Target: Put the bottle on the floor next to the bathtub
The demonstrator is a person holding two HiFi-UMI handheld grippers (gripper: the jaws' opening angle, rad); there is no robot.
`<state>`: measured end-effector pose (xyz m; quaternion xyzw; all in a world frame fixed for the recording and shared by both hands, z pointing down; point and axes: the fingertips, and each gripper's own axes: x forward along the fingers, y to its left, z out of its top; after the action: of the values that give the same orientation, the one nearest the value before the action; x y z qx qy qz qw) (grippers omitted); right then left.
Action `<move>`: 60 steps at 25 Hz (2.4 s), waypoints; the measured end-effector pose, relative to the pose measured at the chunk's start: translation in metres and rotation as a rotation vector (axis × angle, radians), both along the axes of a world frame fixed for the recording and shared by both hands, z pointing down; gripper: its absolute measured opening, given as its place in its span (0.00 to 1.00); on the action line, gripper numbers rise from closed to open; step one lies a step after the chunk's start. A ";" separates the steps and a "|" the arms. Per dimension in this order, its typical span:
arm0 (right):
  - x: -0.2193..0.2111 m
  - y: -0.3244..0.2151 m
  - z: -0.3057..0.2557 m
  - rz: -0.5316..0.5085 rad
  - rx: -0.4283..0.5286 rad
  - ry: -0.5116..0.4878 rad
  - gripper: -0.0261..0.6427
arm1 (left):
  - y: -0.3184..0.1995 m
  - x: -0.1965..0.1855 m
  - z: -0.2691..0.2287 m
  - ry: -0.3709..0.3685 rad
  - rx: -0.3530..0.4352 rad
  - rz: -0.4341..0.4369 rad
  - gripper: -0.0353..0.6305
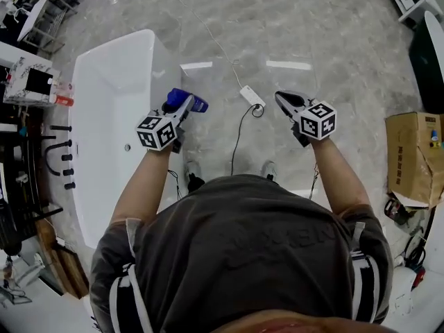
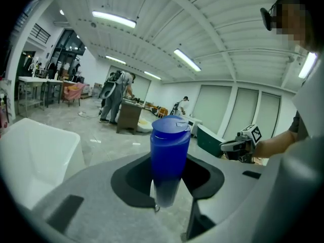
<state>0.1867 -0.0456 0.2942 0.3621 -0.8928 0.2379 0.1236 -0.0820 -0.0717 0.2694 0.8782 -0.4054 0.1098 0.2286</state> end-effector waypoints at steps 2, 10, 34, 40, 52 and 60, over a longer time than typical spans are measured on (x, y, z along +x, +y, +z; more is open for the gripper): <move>-0.016 -0.012 0.027 0.027 -0.026 0.013 0.03 | -0.012 -0.017 0.036 -0.021 -0.037 0.001 0.26; -0.064 -0.044 0.157 -0.001 -0.163 0.117 0.03 | -0.047 -0.065 0.192 -0.109 -0.152 -0.026 0.26; -0.160 -0.073 0.561 -0.218 -0.297 0.161 0.03 | -0.061 -0.169 0.666 -0.378 -0.377 -0.079 0.26; -0.175 -0.069 0.623 -0.273 -0.326 0.183 0.03 | -0.057 -0.192 0.746 -0.430 -0.407 -0.084 0.26; -0.196 -0.061 0.686 -0.291 -0.366 0.196 0.03 | -0.057 -0.237 0.826 -0.432 -0.439 -0.218 0.26; -0.218 -0.070 0.695 -0.308 -0.355 0.208 0.03 | -0.054 -0.241 0.838 -0.446 -0.419 -0.225 0.26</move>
<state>-0.0315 -0.1160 0.9887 0.2169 -0.8640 0.3310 0.3112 -0.3230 -0.1261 1.1072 0.7159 -0.5087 0.3548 0.3207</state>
